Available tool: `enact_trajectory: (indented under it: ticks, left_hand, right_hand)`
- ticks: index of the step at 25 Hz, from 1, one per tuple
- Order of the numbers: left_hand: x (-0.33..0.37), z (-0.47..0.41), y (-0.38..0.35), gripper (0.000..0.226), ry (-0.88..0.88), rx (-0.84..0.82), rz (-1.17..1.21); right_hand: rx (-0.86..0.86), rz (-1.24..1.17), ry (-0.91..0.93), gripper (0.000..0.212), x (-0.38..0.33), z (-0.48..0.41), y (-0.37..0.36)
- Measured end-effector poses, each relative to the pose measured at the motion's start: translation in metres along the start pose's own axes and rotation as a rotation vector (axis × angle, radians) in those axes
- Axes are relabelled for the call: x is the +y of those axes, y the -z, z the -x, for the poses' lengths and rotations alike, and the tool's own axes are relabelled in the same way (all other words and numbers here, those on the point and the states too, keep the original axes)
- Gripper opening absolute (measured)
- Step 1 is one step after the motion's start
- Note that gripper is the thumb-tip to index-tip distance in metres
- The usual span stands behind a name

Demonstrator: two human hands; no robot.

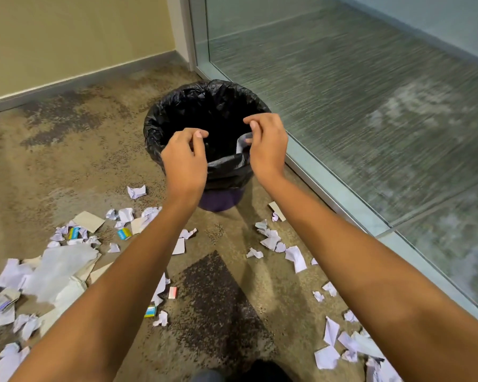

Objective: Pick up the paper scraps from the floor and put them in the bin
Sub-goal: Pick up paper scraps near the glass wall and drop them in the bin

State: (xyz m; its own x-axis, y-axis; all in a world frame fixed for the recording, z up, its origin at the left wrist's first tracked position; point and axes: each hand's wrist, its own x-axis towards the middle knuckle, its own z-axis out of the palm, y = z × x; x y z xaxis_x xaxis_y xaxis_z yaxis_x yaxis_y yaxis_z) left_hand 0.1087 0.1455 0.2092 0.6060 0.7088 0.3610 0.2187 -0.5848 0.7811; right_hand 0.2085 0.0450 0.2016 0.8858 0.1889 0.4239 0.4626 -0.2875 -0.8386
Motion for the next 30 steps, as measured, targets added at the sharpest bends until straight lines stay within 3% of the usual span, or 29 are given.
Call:
enact_trajectory:
  ticks: [4,8,10,14,17,21,25,30]
  left_hand:
    - [-0.001,0.046,-0.007,0.023,-0.198,0.0,0.043]
    - [-0.033,0.097,-0.037,0.019,-0.288,-0.264,-0.082]
    - [-0.056,0.119,-0.055,0.02,-0.234,-0.406,-0.108]
    - [-0.093,0.156,-0.09,0.064,-0.075,-0.684,-0.242]
    - [-0.112,0.166,-0.115,0.087,0.01,-0.896,-0.411]
    - [-0.121,0.163,-0.149,0.096,-0.022,-1.037,-0.63]
    - [-0.122,0.157,-0.182,0.097,-0.147,-1.174,-0.669]
    - [-0.126,0.169,-0.194,0.09,-0.22,-1.32,-0.679]
  right_hand:
    - [0.132,-0.029,-0.037,0.021,0.013,0.017,0.023]
    - [0.155,0.149,-0.22,0.02,0.07,0.074,0.048]
    - [0.118,0.237,-0.305,0.019,0.109,0.111,0.062]
    - [-0.081,0.444,-0.487,0.019,0.18,0.173,0.087]
    - [-0.276,0.574,-0.561,0.041,0.211,0.2,0.098]
    - [-0.552,0.767,-0.58,0.066,0.231,0.215,0.097]
    - [-0.775,0.929,-0.394,0.077,0.237,0.216,0.085]
    - [-0.628,0.919,-0.254,0.09,0.24,0.24,0.083]
